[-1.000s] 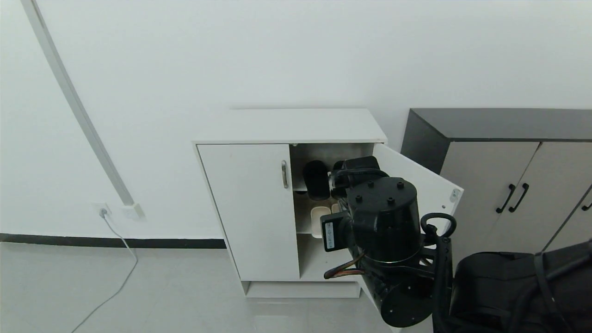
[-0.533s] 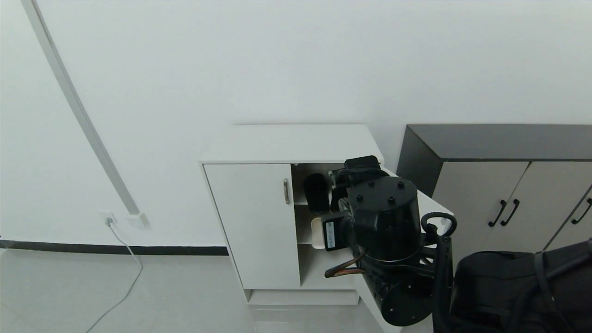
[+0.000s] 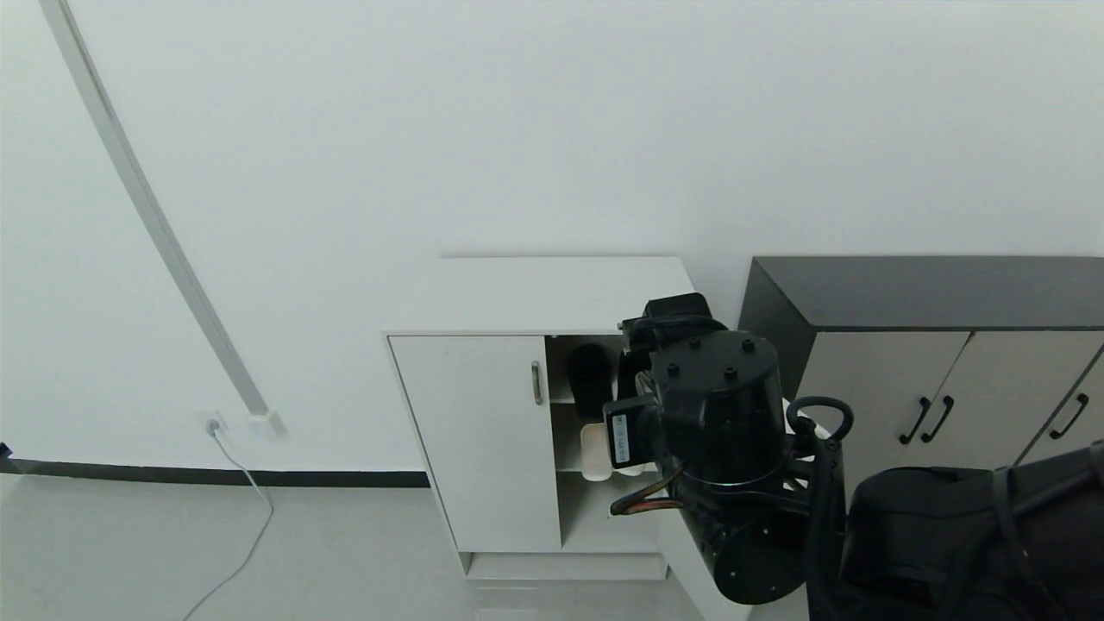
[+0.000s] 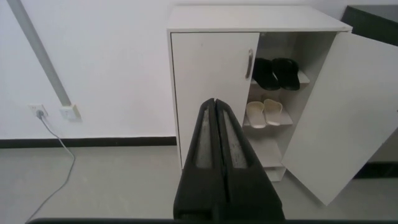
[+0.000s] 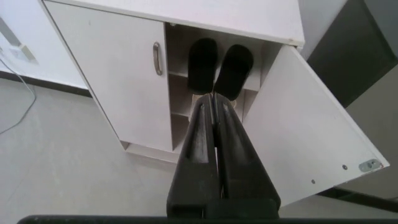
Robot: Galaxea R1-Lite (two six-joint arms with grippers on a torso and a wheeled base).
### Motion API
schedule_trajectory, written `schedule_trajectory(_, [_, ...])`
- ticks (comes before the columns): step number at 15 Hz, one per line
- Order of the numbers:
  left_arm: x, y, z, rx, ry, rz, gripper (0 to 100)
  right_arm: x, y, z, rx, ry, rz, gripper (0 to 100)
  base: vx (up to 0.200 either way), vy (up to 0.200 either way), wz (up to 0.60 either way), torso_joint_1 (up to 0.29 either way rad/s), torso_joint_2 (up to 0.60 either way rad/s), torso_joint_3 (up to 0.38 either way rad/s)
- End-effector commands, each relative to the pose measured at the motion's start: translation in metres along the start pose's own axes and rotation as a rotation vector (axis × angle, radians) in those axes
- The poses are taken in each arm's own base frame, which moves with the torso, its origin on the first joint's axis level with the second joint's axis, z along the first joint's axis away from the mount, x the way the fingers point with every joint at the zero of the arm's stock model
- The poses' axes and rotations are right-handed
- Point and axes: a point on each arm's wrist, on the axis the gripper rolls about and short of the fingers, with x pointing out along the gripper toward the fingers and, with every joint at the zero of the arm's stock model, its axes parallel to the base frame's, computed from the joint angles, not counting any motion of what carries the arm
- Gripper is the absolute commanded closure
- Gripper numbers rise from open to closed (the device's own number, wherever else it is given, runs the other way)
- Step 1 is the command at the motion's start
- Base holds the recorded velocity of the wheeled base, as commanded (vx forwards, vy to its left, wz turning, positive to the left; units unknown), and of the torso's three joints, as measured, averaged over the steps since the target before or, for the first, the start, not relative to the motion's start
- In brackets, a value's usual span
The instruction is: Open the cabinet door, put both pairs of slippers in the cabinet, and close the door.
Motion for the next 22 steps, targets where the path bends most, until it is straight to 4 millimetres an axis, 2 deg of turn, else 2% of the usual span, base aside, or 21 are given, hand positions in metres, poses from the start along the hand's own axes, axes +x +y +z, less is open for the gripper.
schedule_trajectory(1, [0.000,0.000,0.000,0.000,0.001,0.001,100,0.002,0.000,-0.004,-0.009,0.009,-0.003,100,0.000,0.000,0.00,0.183,-0.38,-0.207])
schedule_trajectory(3, [0.000,0.000,0.000,0.000,0.001,0.001,100,0.003,0.000,-0.006,-0.016,0.014,-0.006,100,0.000,0.000,0.00,0.117,-0.24,-0.129])
schedule_trajectory(10, [0.000,0.000,0.000,0.000,0.001,0.001,100,0.011,-0.004,-0.009,-0.028,0.023,-0.030,100,0.000,0.000,-0.51,0.004,-0.01,-0.003])
schedule_trajectory(13, [0.000,0.000,0.000,-0.001,0.001,0.001,100,0.035,-0.018,-0.014,-0.024,0.029,-0.056,100,0.000,0.000,0.00,0.000,0.00,0.000])
schedule_trajectory(15, [0.000,0.000,0.000,-0.001,0.001,0.001,100,0.051,-0.033,-0.010,0.007,0.019,-0.036,100,0.000,0.000,0.00,0.000,0.00,0.000])
schedule_trajectory(18, [0.000,0.000,0.000,-0.001,0.001,0.001,100,0.078,-0.046,-0.009,0.032,0.013,-0.096,100,0.000,0.000,0.00,0.000,0.00,0.000])
schedule_trajectory(22, [0.000,0.000,0.000,-0.001,0.001,0.001,100,0.103,-0.057,-0.013,0.057,0.017,-0.149,100,-0.200,0.000,0.00,0.002,0.00,0.001])
